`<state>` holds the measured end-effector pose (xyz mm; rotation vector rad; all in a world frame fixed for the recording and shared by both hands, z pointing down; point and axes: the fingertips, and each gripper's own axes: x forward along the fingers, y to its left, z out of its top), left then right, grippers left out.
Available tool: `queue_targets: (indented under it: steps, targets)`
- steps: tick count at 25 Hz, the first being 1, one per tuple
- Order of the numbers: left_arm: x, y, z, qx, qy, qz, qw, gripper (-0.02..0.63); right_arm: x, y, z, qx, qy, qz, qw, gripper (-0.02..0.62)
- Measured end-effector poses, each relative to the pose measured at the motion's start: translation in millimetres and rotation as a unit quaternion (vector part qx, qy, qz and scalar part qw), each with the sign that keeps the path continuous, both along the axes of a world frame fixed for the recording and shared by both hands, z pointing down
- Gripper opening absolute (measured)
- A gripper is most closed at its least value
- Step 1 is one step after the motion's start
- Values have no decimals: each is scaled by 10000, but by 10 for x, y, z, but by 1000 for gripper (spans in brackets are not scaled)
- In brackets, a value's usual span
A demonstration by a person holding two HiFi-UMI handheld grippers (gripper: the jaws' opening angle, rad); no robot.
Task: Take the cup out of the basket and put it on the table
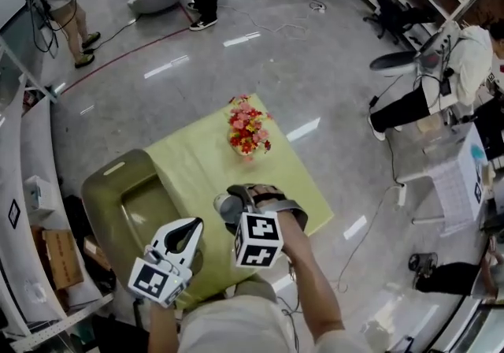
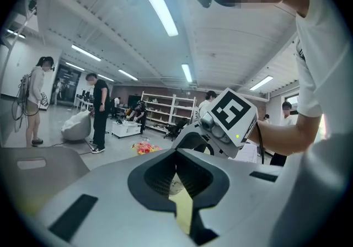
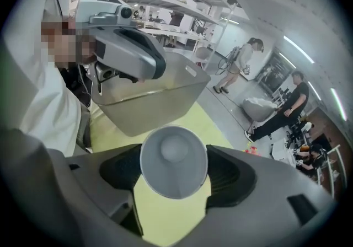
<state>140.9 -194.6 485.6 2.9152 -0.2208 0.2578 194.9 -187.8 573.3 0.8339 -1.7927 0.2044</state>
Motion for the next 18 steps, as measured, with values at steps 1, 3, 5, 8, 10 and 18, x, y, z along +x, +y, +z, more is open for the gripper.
queue_targets:
  steps: [1, 3, 5, 8, 10, 18]
  targets:
    - [33, 21, 19, 2, -17, 39, 10000, 9, 34, 34, 50, -39, -18, 52, 10000, 350]
    - [111, 63, 44, 24, -45, 131, 9999, 9, 102, 102, 158, -128, -61, 159, 9998, 350]
    - [190, 109, 66, 27, -90, 230, 9997, 9, 172, 165, 269, -218, -95, 270, 9994, 350]
    - [296, 182, 95, 56, -163, 382, 9991, 9, 257, 268, 441, -376, -187, 418, 9982, 350]
    - [373, 219, 101, 42, -186, 445, 9988, 9, 302, 332, 553, -483, -276, 499, 9972, 350]
    - [614, 346, 222, 2, -338, 668, 9972, 9, 469, 544, 1030, -851, -380, 751, 9928, 350]
